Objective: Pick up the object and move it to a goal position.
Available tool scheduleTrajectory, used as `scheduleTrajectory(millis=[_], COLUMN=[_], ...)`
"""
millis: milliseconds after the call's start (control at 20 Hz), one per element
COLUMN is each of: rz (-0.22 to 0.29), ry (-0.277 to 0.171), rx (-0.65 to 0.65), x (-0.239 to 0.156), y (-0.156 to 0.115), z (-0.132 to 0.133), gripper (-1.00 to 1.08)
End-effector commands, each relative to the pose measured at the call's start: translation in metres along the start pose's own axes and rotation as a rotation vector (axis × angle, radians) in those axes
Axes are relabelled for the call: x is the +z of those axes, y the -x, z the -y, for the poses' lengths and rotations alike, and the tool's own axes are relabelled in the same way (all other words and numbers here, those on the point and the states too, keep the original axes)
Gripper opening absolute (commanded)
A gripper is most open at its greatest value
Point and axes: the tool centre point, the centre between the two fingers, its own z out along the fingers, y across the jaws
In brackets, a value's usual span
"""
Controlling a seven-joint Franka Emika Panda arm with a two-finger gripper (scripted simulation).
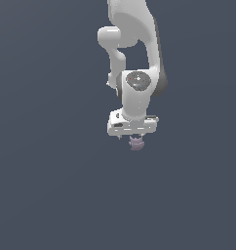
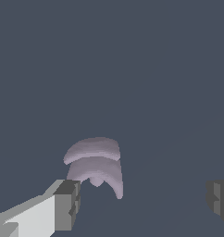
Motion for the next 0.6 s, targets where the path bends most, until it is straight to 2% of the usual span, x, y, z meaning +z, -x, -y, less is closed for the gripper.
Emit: scheduleTrajectory(millis=[0, 250, 550], rz=[-0.002, -0.004, -0.003], ry=[0.0, 0.0, -0.001], rx=[-0.028, -0.062, -0.069], x=[0.014, 0.03, 0.033], y=[0.005, 0.012, 0.013], z=[0.016, 0.036, 0.04], gripper=[1.0, 1.0, 1.0])
